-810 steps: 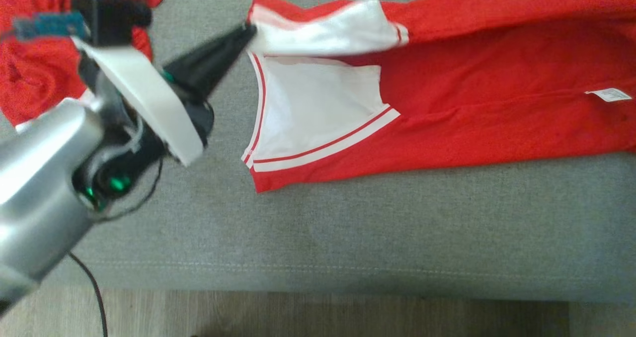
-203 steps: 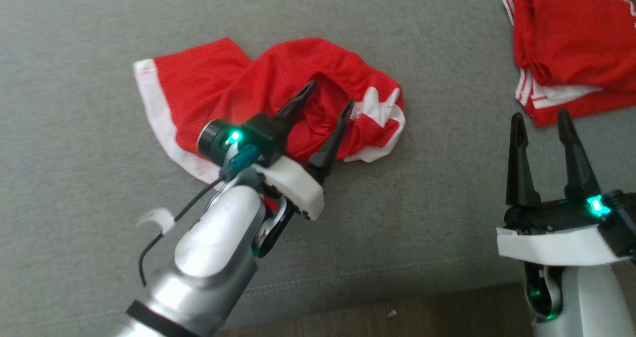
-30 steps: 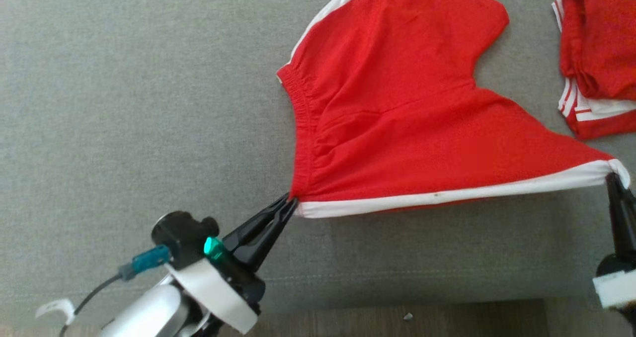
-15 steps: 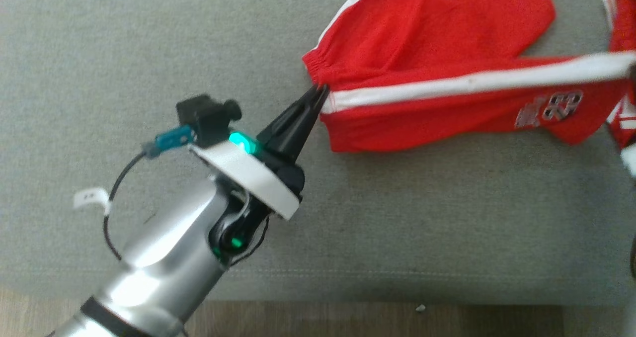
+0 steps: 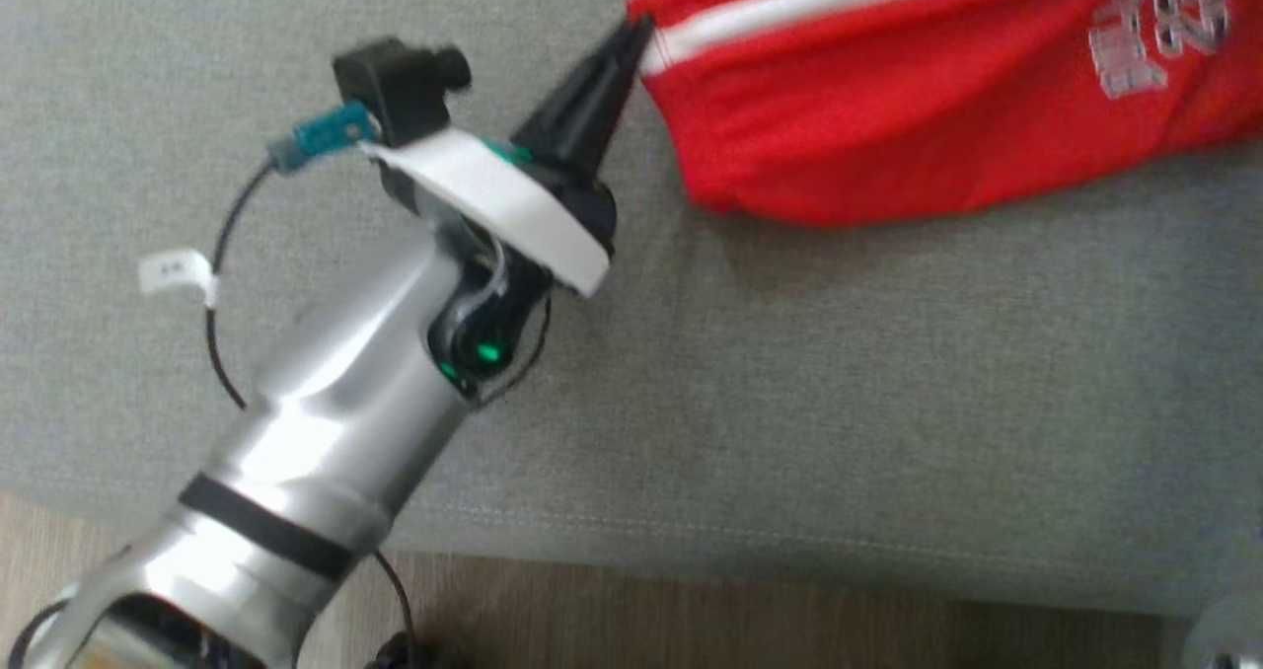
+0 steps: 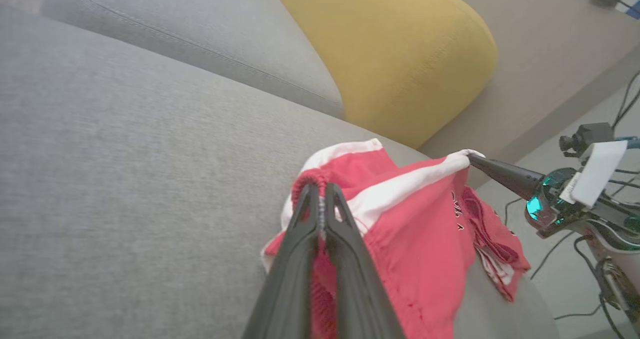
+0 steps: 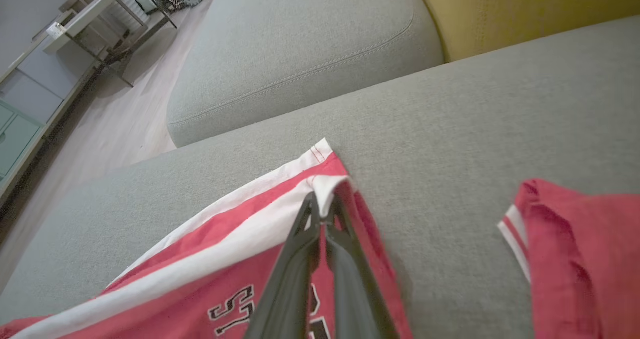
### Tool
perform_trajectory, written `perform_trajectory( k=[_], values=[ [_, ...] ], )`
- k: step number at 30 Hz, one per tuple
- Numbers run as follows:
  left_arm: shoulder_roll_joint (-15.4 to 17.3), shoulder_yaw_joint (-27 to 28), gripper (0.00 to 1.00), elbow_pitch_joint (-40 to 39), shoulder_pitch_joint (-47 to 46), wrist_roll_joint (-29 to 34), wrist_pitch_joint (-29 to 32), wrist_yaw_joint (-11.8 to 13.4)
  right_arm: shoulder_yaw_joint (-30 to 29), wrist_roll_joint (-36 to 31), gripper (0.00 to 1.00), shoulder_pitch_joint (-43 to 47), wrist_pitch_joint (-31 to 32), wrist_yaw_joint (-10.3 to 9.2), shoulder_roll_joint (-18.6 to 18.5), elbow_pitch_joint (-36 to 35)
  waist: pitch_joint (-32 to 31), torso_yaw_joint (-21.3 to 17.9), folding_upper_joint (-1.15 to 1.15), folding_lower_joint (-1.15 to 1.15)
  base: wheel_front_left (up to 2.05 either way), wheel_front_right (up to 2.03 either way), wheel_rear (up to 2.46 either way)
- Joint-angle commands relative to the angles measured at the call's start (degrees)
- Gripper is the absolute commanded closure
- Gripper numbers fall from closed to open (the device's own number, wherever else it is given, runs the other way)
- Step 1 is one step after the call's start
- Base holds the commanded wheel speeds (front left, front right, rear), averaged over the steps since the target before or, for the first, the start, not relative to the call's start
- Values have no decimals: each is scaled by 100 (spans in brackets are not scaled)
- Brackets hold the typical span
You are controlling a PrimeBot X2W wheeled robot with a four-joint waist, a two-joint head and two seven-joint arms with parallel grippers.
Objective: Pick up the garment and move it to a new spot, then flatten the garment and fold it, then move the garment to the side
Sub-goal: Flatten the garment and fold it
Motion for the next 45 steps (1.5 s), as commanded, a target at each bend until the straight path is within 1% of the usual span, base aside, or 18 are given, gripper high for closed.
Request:
perform_trajectory(
  k=[1,8,11,12,13,14,15,16,20,24,27,30,32,35,38,39,41,45],
  values=[
    [81,250,100,-88,-259,-1,-85,1,143,-81,100,-208,31,35,-37,-162,79,50,0,0,0,0,0],
    [-92,479,100,235,-546,153,-114,1,434,-247,100,-834,-92,35,-93,275,225,114,0,0,0,0,0],
    [-160,624,100,311,-564,345,-115,1,584,-225,100,-1004,-219,35,-125,438,265,126,0,0,0,0,0],
    [-189,720,100,340,-553,401,-115,1,629,-217,93,-1057,-285,35,-144,488,277,129,0,0,0,0,0],
    [-215,773,100,357,-547,471,-116,1,674,-217,73,-1107,-363,35,-162,537,287,129,0,0,0,0,0],
    [-240,824,88,367,-535,526,-116,1,720,-211,44,-1150,-449,35,-181,588,295,130,0,0,0,0,0],
    [-262,899,50,387,-521,590,-116,1,746,-215,0,-1179,-520,35,-198,653,297,130,0,0,0,0,0],
    [-285,951,0,403,-504,650,-116,1,790,-238,0,-1192,-600,35,-221,706,296,128,0,0,0,0,0],
    [-348,1058,0,397,-373,837,-116,1,858,-119,0,-1102,-953,35,-243,824,252,112,0,0,0,0,0],
    [-347,1316,0,303,-72,1341,-116,51,1022,92,0,-654,-1337,35,-345,624,101,96,0,0,0,0,0],
    [-331,1626,0,-101,342,1984,-117,281,1194,465,0,-88,-1514,35,-389,256,-44,69,0,0,0,0,0],
    [-347,1987,0,-836,976,2784,-117,608,1310,524,0,601,-1671,35,-604,-89,-193,56,0,0,0,0,0],
    [-385,2201,0,-1414,1460,3310,-117,802,1259,513,0,1006,-1820,35,-681,-218,-274,75,0,0,0,0,0],
    [-463,2418,0,-2234,2175,3923,-117,1022,1064,528,0,1375,-2011,35,-732,-232,-333,150,0,0,0,0,0],
    [-514,2448,0,-2914,2706,4477,-117,1185,927,268,0,1449,-2218,35,-890,-106,-323,290,0,0,0,0,0],
    [-514,2448,0,-2914,2706,4477,-117,1185,927,268,0,1449,-2218,35,-890,-106,-323,290,0,0,0,0,0],
    [-531,2400,0,-3245,2946,4799,-117,1280,809,164,0,1352,-2320,35,-925,67,-286,404,0,0,0,0,0],
    [-551,2270,0,-3572,3207,5072,-117,1404,643,-79,0,998,-2263,35,-1024,582,-175,646,0,0,0,0,0]
  ],
)
